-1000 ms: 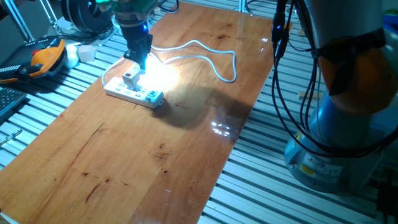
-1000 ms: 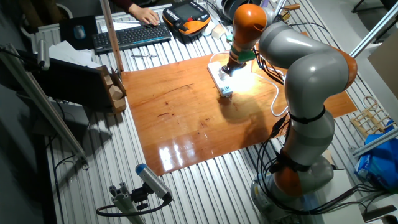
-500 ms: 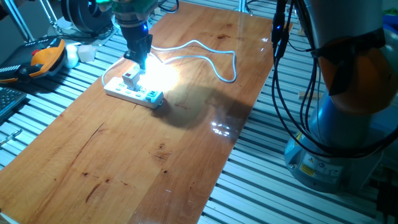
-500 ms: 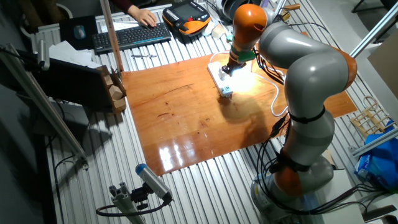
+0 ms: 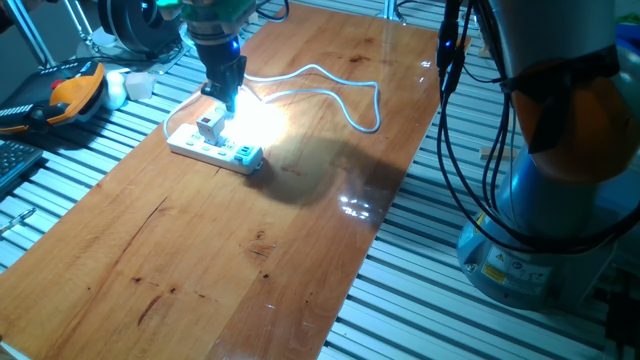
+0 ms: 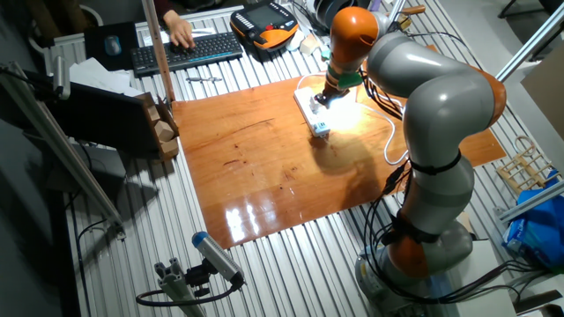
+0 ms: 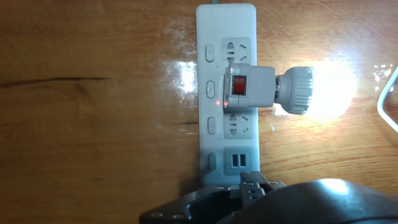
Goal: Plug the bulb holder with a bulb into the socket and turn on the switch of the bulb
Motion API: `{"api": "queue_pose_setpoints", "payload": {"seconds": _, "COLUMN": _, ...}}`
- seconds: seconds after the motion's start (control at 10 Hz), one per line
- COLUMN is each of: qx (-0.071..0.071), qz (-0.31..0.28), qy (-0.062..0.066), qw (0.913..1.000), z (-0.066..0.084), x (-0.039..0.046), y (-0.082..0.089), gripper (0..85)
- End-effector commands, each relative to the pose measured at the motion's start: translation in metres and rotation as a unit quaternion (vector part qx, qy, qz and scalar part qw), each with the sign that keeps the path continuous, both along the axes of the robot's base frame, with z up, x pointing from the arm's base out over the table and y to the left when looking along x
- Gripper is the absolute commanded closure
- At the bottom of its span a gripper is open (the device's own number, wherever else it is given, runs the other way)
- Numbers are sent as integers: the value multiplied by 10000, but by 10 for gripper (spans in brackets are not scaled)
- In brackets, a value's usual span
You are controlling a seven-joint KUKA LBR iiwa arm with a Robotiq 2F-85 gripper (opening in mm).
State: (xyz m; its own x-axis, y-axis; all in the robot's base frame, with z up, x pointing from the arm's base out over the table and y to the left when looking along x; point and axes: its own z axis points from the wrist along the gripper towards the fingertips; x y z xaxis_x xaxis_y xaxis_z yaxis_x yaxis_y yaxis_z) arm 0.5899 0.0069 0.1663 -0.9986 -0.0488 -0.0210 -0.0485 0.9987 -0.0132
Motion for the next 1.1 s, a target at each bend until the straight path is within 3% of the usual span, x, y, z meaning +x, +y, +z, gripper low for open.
{"api": "queue_pose_setpoints", "payload": {"seconds": 0.0, "qx": 0, "qz": -2, "qy": -2, "qw": 10000, "z": -3, "x": -2, "y": 7, "gripper": 850}}
{"api": "queue_pose_setpoints", "payload": {"seconds": 1.0, "qx": 1, "qz": -48, "qy": 13, "qw": 10000, "z": -26, "x": -12, "y": 38, "gripper": 850}}
